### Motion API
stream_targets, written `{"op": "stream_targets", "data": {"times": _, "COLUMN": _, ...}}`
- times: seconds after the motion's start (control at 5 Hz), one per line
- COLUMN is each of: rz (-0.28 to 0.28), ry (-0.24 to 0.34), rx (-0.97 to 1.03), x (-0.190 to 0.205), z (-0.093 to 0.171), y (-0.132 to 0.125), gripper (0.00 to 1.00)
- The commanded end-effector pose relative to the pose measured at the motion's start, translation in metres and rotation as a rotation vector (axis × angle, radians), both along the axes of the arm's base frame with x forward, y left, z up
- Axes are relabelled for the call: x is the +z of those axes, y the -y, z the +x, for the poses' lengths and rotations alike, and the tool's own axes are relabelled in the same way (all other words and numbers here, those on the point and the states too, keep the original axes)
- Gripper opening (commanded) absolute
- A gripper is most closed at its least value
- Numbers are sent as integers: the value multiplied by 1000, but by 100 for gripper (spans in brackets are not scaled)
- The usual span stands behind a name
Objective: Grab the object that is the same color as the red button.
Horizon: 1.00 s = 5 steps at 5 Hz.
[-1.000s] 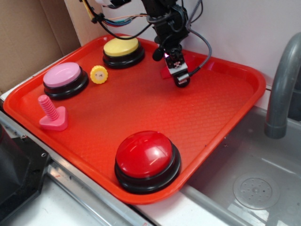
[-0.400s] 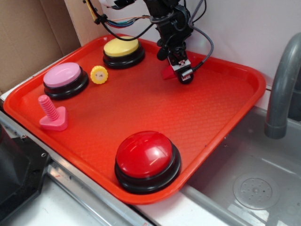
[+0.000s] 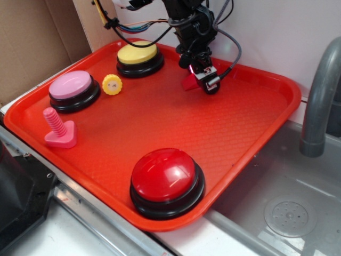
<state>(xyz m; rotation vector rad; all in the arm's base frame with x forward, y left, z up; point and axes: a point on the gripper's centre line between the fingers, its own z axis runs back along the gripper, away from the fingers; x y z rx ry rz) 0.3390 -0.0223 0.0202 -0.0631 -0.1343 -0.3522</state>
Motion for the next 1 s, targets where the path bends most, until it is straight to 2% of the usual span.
{"op": "stream_targets", "data": {"times": 0.0, "rz": 61, "ry": -109, "rx": 225, "x": 88, "z": -50, "y": -7, "gripper": 0}}
{"op": "stream_targets", "data": {"times": 0.2, "rz": 39, "ry": -139, "rx": 323, "x": 107, "z": -85, "y": -10, "gripper": 0}}
{"op": "stream_targets", "data": {"times": 0.4, "rz": 42, "ry": -222, "rx": 376, "x": 121, "z": -119, "y": -12, "gripper": 0}}
{"op": "stream_targets", "data": {"times": 0.6, "rz": 67, "ry": -199, "rx": 411, "x": 122, "z": -129, "y": -11, "gripper": 0}}
{"op": "stream_targets", "data": {"times": 0.8, "rz": 179, "ry": -203, "rx": 423, "x": 121, "z": -120, "y": -9, "gripper": 0}}
